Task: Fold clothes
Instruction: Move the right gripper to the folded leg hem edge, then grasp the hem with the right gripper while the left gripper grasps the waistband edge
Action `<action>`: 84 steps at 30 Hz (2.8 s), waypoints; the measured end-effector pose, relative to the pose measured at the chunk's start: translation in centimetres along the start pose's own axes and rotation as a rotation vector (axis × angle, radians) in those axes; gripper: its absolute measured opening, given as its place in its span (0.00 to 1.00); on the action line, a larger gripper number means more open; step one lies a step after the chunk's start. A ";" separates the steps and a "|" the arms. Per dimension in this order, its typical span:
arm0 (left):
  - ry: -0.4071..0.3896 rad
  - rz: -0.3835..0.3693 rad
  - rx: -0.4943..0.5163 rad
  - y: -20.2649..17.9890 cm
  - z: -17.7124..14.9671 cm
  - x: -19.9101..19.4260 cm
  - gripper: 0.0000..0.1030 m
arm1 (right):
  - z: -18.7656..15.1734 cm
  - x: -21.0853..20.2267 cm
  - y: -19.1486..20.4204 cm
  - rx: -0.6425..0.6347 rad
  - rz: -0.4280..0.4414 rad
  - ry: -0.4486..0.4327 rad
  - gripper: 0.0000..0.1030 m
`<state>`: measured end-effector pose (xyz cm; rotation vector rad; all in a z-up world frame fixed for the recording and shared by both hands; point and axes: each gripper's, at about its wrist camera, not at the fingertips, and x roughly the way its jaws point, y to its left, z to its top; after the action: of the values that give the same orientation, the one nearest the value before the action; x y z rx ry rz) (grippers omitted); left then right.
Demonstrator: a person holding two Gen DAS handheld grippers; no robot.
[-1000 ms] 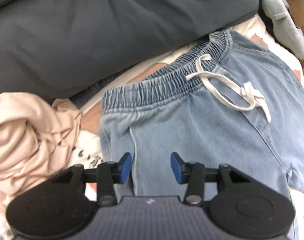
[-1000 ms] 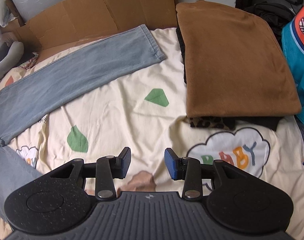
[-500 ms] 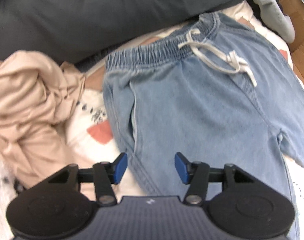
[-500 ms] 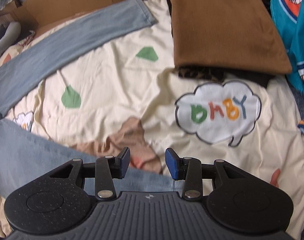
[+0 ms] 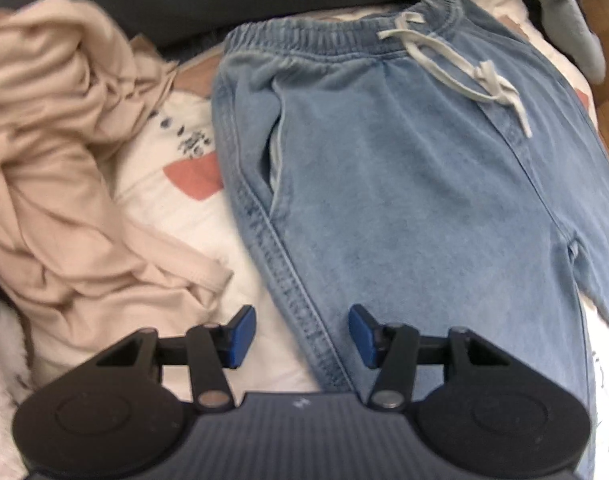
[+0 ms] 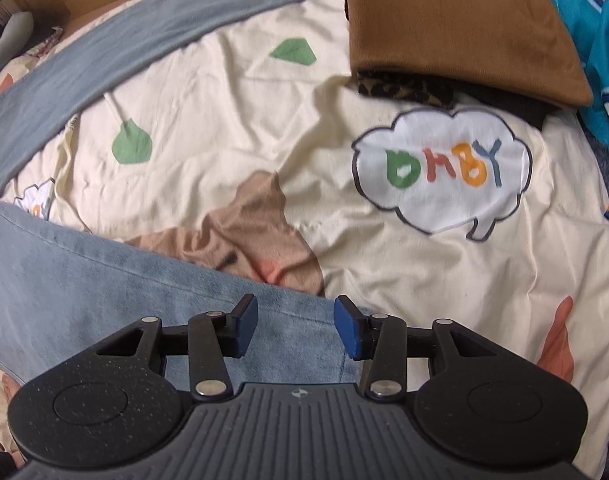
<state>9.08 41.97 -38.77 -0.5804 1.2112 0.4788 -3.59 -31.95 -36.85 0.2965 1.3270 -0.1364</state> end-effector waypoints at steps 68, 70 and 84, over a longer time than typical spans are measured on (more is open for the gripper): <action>0.076 0.055 0.021 -1.4 -3.0 -2.2 0.49 | -15.6 6.2 -12.8 0.704 0.608 0.449 0.58; 0.070 0.046 0.015 -1.2 -3.1 -2.3 0.49 | -16.1 7.1 -12.7 0.711 0.597 0.464 0.54; 0.016 -0.008 -0.027 0.9 -4.2 -2.9 0.49 | -14.7 6.9 -11.4 0.614 0.570 0.460 0.10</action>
<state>4.68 39.84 -37.09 -0.6128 1.2191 0.4847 -18.68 -38.12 -48.19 1.2721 1.5754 0.0145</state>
